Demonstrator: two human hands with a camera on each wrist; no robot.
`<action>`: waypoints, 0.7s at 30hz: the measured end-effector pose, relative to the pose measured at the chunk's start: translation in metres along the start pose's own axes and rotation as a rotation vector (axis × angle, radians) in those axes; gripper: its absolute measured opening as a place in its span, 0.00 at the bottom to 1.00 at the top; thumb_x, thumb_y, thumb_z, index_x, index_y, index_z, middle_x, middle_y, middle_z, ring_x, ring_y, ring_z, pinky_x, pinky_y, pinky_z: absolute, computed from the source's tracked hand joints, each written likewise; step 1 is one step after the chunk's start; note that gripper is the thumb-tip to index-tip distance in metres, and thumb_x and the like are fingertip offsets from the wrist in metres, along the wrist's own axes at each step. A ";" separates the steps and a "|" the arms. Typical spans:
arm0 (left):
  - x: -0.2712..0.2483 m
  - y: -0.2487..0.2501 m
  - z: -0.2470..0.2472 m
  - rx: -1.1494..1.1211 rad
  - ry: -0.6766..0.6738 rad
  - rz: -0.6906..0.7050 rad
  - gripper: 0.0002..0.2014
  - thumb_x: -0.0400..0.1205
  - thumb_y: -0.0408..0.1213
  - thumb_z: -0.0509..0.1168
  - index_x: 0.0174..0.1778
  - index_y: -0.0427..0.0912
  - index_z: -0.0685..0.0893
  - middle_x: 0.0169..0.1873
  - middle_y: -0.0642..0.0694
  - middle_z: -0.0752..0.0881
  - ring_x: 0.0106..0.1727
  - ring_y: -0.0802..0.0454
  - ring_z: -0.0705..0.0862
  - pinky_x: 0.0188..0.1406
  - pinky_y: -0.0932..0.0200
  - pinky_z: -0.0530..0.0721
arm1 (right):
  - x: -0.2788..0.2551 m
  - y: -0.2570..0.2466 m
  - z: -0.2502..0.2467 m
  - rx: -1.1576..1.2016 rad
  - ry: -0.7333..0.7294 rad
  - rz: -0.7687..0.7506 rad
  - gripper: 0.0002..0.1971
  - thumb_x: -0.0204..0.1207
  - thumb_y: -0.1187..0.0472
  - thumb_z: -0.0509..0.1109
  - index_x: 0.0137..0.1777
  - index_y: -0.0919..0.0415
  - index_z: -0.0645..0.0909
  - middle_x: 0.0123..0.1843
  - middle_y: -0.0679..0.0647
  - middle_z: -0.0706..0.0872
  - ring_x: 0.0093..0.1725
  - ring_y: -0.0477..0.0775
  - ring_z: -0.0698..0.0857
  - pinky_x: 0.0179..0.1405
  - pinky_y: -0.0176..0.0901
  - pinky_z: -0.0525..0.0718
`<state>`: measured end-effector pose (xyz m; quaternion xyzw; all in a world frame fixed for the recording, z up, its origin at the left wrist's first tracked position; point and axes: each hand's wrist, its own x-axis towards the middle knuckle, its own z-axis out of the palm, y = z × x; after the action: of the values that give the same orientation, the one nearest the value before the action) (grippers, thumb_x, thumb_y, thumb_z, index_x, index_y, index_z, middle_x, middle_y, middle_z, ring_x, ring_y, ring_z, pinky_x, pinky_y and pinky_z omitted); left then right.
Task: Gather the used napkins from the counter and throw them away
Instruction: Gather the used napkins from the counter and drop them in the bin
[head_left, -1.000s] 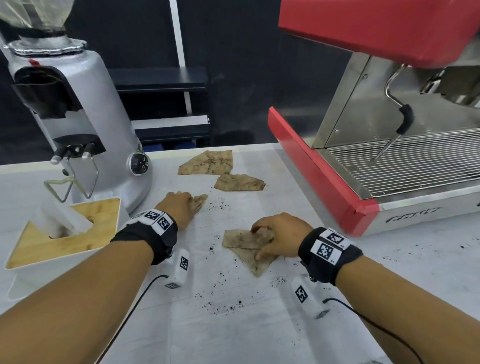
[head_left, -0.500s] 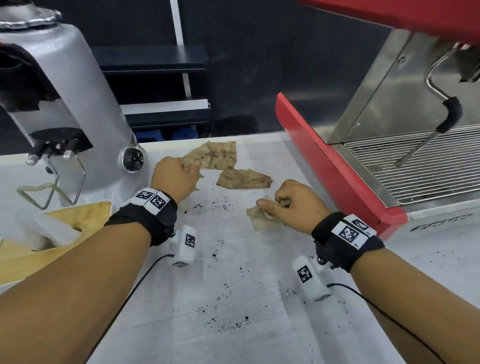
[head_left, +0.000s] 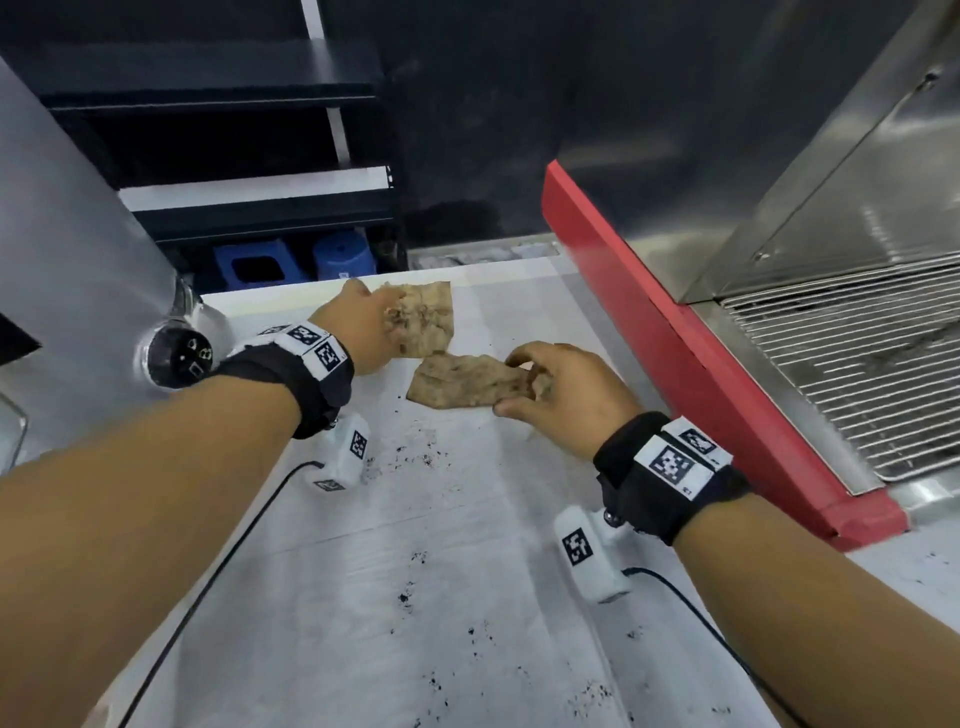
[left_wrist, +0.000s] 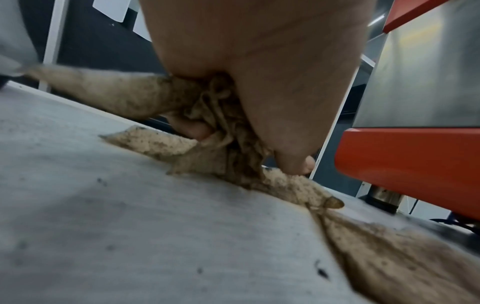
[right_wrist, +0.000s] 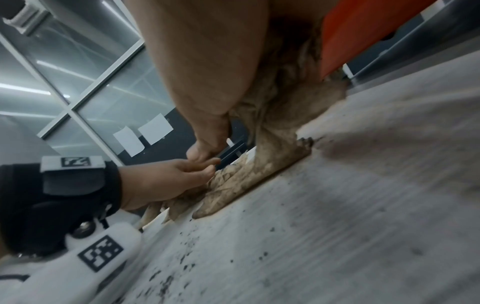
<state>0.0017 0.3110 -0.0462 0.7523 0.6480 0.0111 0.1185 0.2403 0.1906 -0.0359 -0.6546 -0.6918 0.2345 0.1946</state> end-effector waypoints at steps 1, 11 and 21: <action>0.007 0.001 0.002 0.021 -0.025 -0.015 0.31 0.79 0.52 0.61 0.79 0.56 0.62 0.73 0.36 0.69 0.65 0.34 0.79 0.65 0.44 0.80 | 0.006 0.000 0.003 -0.040 0.003 -0.010 0.24 0.70 0.41 0.79 0.65 0.44 0.81 0.55 0.46 0.81 0.49 0.51 0.84 0.51 0.47 0.84; 0.016 0.004 0.006 0.016 -0.019 0.028 0.12 0.76 0.50 0.66 0.47 0.47 0.87 0.49 0.41 0.87 0.50 0.41 0.84 0.46 0.53 0.83 | 0.047 -0.023 0.033 -0.391 -0.320 -0.083 0.27 0.81 0.41 0.67 0.80 0.40 0.69 0.66 0.54 0.71 0.54 0.60 0.83 0.55 0.55 0.86; -0.063 0.012 -0.031 -0.548 0.176 -0.120 0.14 0.64 0.42 0.69 0.20 0.42 0.70 0.28 0.31 0.84 0.28 0.47 0.77 0.27 0.50 0.86 | 0.008 -0.021 0.008 0.028 -0.111 0.070 0.15 0.81 0.49 0.69 0.40 0.58 0.87 0.38 0.53 0.88 0.38 0.52 0.84 0.37 0.41 0.82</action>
<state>-0.0020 0.2528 -0.0052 0.6486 0.6719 0.2441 0.2611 0.2178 0.1970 -0.0308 -0.6614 -0.6750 0.2869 0.1569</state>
